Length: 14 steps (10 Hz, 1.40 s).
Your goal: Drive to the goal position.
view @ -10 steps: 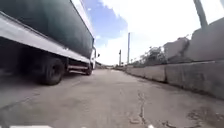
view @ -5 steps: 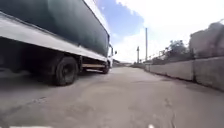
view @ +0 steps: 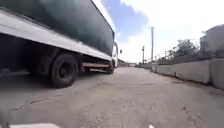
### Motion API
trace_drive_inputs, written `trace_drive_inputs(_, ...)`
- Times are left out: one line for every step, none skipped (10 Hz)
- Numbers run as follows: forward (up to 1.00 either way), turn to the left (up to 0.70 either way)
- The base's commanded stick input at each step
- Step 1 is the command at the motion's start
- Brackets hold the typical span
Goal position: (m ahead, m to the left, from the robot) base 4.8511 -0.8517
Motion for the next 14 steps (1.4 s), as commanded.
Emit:
trace_drive_inputs(0.70, -0.27)
trace_drive_inputs(0.70, -0.27)
trace_drive_inputs(0.70, -0.27)
trace_drive_inputs(0.70, -0.20)
trace_drive_inputs(0.70, 0.00)
trace_drive_inputs(0.70, 0.00)
trace_drive_inputs(0.70, 0.00)
trace_drive_inputs(0.70, -0.21)
trace_drive_inputs(0.70, -0.07)
trace_drive_inputs(0.70, 0.00)
trace_drive_inputs(0.70, 0.00)
trace_drive_inputs(0.70, 0.00)
trace_drive_inputs(0.70, 0.00)
trace_drive_inputs(0.70, 0.00)
